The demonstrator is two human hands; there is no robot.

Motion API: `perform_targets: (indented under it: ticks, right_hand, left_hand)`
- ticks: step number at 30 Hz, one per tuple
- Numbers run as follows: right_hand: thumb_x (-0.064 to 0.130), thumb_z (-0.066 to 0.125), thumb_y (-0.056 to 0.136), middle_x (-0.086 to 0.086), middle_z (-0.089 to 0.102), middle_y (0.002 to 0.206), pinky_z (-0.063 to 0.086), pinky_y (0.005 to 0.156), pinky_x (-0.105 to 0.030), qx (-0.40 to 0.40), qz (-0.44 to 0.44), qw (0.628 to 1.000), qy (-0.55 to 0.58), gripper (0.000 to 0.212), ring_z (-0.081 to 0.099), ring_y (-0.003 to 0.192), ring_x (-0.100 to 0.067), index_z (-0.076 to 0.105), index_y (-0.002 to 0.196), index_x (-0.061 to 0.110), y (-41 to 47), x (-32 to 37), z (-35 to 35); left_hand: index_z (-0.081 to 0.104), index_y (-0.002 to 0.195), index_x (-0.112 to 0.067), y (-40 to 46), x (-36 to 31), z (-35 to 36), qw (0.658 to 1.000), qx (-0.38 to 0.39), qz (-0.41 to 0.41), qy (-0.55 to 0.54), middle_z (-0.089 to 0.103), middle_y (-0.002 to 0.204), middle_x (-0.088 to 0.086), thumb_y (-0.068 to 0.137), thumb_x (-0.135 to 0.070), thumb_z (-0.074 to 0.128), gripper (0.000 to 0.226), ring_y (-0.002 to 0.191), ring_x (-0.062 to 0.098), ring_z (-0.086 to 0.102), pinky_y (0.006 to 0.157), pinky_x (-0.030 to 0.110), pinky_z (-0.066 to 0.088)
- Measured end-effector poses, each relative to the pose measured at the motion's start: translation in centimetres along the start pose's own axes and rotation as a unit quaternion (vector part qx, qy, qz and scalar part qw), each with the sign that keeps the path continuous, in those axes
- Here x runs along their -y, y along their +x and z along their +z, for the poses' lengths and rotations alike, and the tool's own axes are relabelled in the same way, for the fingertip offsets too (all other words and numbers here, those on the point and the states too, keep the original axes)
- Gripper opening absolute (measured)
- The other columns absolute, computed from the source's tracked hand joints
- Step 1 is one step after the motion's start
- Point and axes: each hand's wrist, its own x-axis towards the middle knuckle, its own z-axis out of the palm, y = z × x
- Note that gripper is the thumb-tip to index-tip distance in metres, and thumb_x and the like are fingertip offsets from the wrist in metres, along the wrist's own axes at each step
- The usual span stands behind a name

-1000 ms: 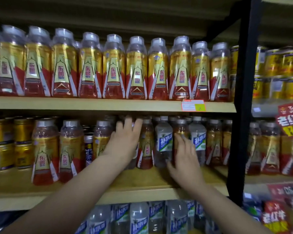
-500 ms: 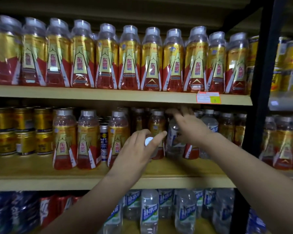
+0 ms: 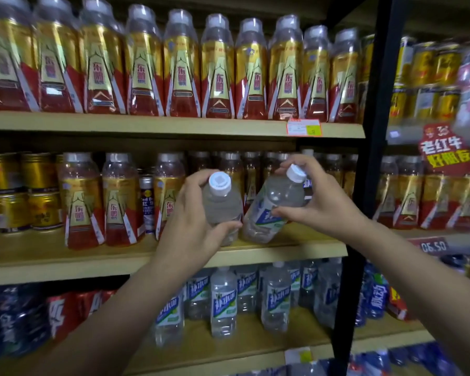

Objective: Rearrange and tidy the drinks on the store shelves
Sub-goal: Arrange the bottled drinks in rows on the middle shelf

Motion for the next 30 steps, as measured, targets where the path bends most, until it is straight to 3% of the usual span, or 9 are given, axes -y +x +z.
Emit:
perform_targets:
  ticks: [4,8,12,14,19,23,26,28,30]
  right_hand:
    - [0.048,0.088,0.071,0.018,0.055,0.132,0.057,0.088,-0.049,0.035,-0.021,0.999,0.026,0.077,0.062,0.119,-0.012,0.043,0.133,0.039,-2.9,2.6,-1.2]
    - [0.056,0.087,0.069,0.024,0.054,0.127,0.059,0.079,-0.04,0.126,0.01,0.992,0.015,0.08,0.064,0.108,-0.006,0.04,0.132,0.044,-6.1,3.2,0.7]
    - [0.059,0.084,0.07,0.025,0.055,0.125,0.052,0.087,-0.028,0.193,0.043,0.979,-0.04,0.077,0.056,0.112,0.002,0.034,0.128,0.051,-10.0,0.9,6.0]
    - [0.06,0.083,0.071,0.022,0.053,0.131,0.045,0.087,-0.021,0.225,0.069,0.969,-0.069,0.078,0.051,0.115,0.001,0.03,0.127,0.052,-11.6,-1.0,9.1]
    - [0.051,0.082,0.075,0.005,0.061,0.12,0.048,0.077,-0.035,0.269,0.104,0.948,-0.138,0.076,0.061,0.105,-0.019,0.027,0.125,0.042,-12.9,-5.4,14.4]
    - [0.051,0.081,0.077,0.003,0.065,0.118,0.047,0.081,-0.031,0.251,0.115,0.945,-0.173,0.074,0.059,0.105,-0.015,0.033,0.13,0.034,-12.1,-7.7,16.6]
    - [0.059,0.074,0.082,-0.001,0.064,0.119,0.043,0.087,-0.034,0.272,0.141,0.925,-0.223,0.066,0.057,0.114,-0.023,0.045,0.129,0.023,-10.7,-8.6,17.5]
    - [0.063,0.069,0.084,-0.004,0.063,0.125,0.042,0.088,-0.035,0.311,0.149,0.904,-0.25,0.071,0.057,0.117,-0.025,0.045,0.135,0.02,-9.6,-8.9,17.7]
    - [0.062,0.071,0.081,-0.003,0.061,0.135,0.045,0.097,-0.036,0.32,0.145,0.893,-0.279,0.077,0.057,0.123,-0.026,0.044,0.141,0.023,-8.5,-9.0,17.9]
  left_hand:
    - [0.014,0.151,-0.058,-1.7,-2.3,-1.7,0.995,0.05,-0.045,-0.074,0.049,0.148,-0.012,0.065,-0.057,0.084,0.111,0.131,0.006,0.053,0.097,0.041,0.052]
    - [0.025,0.143,-0.066,-6.2,-1.4,-1.2,0.987,0.145,-0.073,-0.011,0.053,0.136,-0.023,0.062,-0.068,0.078,0.096,0.117,0.007,0.059,0.091,0.043,0.055]
    - [0.023,0.136,-0.072,-11.4,2.7,1.2,0.974,0.2,-0.094,0.045,0.028,0.131,-0.055,0.065,-0.065,0.081,0.092,0.12,-0.031,0.026,0.092,0.018,0.037]
    - [0.017,0.135,-0.074,-13.4,4.7,2.4,0.964,0.237,-0.102,0.068,0.016,0.13,-0.062,0.07,-0.063,0.079,0.091,0.12,-0.036,0.017,0.091,0.017,0.033]
    - [0.006,0.146,-0.066,-14.8,9.0,4.5,0.951,0.261,-0.139,0.086,0.026,0.132,-0.042,0.078,-0.054,0.078,0.1,0.122,-0.015,0.027,0.097,0.02,0.032]
    - [0.029,0.145,-0.041,-14.2,11.0,5.2,0.953,0.218,-0.089,0.189,0.056,0.131,-0.012,0.076,-0.072,0.061,0.083,0.119,0.01,0.048,0.1,0.03,0.034]
    - [0.04,0.143,-0.032,-14.1,12.7,4.9,0.922,0.225,-0.086,0.304,0.061,0.134,-0.005,0.072,-0.08,0.055,0.087,0.129,0.021,0.051,0.113,0.049,0.027]
    - [0.047,0.135,-0.027,-13.6,13.7,4.3,0.899,0.219,-0.088,0.369,0.068,0.124,-0.002,0.062,-0.079,0.07,0.091,0.122,0.026,0.059,0.105,0.057,0.038]
    - [0.051,0.123,-0.021,-13.0,14.3,4.3,0.876,0.21,-0.047,0.432,0.075,0.098,0.0,0.046,-0.079,0.079,0.1,0.098,0.027,0.069,0.081,0.054,0.054]
